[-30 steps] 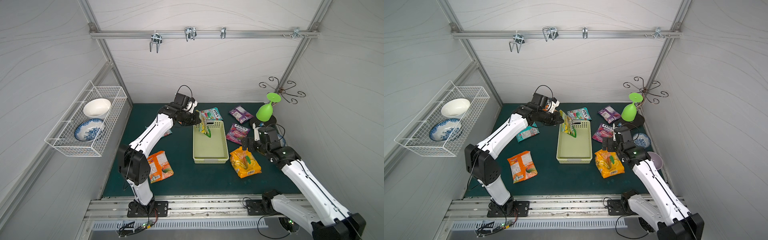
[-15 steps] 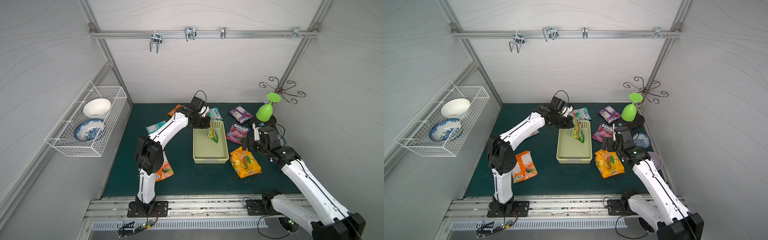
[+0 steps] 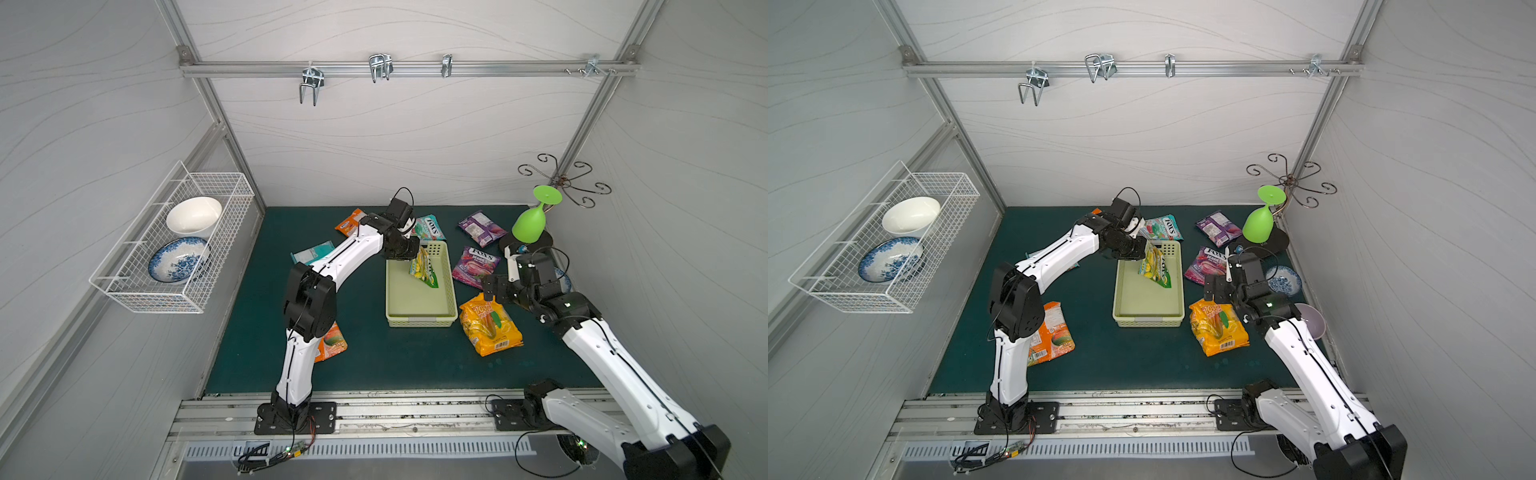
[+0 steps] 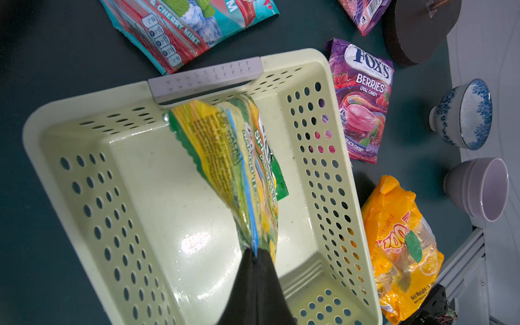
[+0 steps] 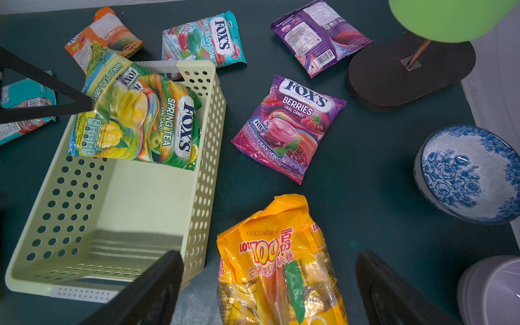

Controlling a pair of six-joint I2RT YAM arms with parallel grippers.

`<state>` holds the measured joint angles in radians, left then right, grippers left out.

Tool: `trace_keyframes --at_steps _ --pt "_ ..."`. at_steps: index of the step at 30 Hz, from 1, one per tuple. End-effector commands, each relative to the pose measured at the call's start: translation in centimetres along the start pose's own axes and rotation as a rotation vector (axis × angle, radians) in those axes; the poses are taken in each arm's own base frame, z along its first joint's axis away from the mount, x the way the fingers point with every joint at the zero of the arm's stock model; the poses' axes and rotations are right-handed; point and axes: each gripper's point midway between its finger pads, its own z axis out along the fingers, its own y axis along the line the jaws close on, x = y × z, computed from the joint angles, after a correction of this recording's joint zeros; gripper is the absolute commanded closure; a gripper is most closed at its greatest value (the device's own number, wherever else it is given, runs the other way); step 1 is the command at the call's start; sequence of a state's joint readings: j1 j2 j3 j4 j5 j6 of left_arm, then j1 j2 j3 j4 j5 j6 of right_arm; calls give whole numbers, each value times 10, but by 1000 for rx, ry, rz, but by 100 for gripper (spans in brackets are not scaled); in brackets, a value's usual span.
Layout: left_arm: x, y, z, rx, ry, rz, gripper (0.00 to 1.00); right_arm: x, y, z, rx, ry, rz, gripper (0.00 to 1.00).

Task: Put the candies in the basket
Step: Place the candy in the basket.

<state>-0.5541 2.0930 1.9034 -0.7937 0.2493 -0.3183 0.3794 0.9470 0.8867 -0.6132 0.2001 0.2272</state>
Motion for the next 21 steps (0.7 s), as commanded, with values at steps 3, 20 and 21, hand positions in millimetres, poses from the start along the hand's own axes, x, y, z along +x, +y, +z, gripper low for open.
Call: trace_keyframes --at_steps 3,20,21 --pt "-17 7 -3 -55 -58 16 96 1 -3 2 9 1 -2 1" --pt "-5 0 -88 -79 -188 100 32 5 5 4 -27 28 -14 1" --pt "-3 3 -90 -88 -191 100 32 5 9 4 -37 27 -22 1"
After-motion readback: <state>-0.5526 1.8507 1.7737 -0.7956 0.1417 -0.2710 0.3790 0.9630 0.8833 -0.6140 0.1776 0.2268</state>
